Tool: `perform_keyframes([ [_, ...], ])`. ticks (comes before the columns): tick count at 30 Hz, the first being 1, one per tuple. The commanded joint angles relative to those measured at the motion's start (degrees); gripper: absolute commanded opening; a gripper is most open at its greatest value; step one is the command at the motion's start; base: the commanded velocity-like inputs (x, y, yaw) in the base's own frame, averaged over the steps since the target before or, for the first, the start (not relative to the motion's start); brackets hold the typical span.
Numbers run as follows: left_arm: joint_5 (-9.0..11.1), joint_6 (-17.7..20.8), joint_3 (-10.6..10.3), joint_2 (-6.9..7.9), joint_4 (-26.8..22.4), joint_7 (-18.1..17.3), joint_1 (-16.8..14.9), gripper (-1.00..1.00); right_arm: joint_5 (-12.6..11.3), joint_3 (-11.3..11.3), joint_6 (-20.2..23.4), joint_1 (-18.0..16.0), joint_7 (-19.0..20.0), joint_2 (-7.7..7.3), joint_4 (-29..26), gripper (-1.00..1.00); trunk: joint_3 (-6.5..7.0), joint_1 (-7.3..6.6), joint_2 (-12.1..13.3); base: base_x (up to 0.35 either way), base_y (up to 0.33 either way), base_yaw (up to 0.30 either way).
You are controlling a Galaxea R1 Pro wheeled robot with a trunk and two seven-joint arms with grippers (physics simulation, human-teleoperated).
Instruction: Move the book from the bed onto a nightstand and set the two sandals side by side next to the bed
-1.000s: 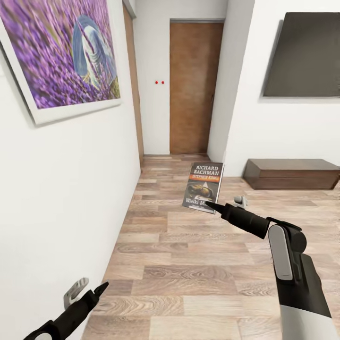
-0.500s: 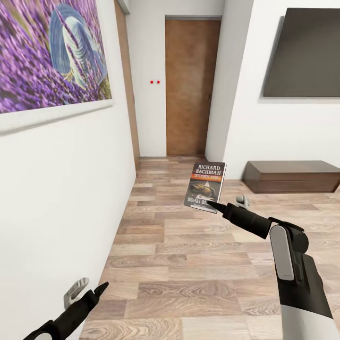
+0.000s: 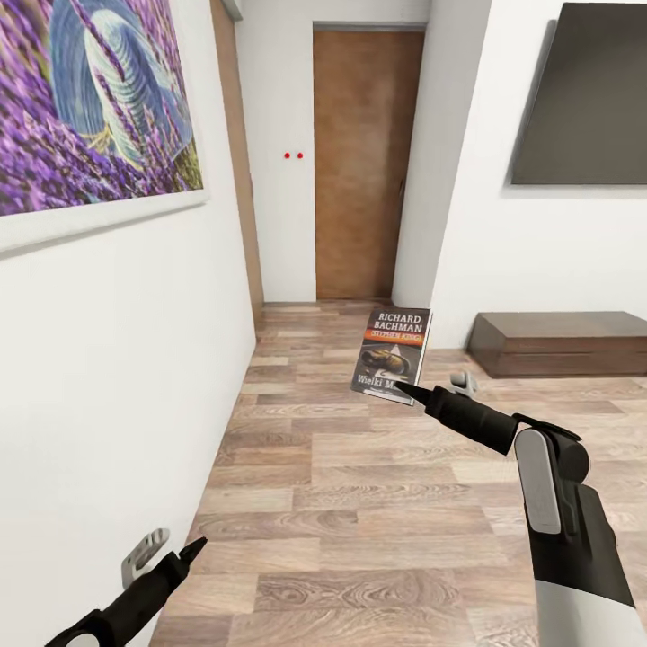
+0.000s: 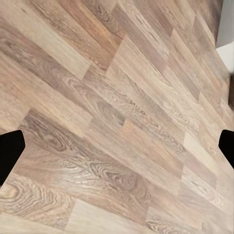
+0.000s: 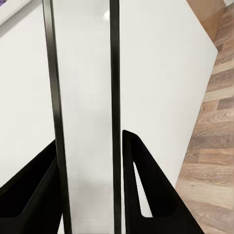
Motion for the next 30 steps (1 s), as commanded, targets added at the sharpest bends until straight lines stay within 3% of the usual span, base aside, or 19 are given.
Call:
perform_keyframes([
  [1, 0.6, 0.3, 0.0, 0.00, -0.1, 0.5, 0.0, 1.00, 0.0, -0.2, 0.4, -0.1, 0.5, 0.06, 0.0, -1.00, -0.04, 0.03, 0.0, 0.320, 0.000, 0.000],
  [11, 0.6, 0.3, 0.0, -0.03, -0.1, 0.4, 0.0, 1.00, -0.1, -2.8, 0.4, -0.1, 0.7, 0.00, -0.7, -1.00, -0.04, 0.03, 0.0, 0.321, 0.000, -0.044],
  [30, 0.6, 0.3, -0.1, -0.03, -0.1, 0.4, 0.0, 1.00, -0.1, -3.4, 0.4, -0.1, 0.8, -0.05, -1.2, -1.00, -0.04, 0.03, 0.0, 0.323, 0.000, -0.245],
])
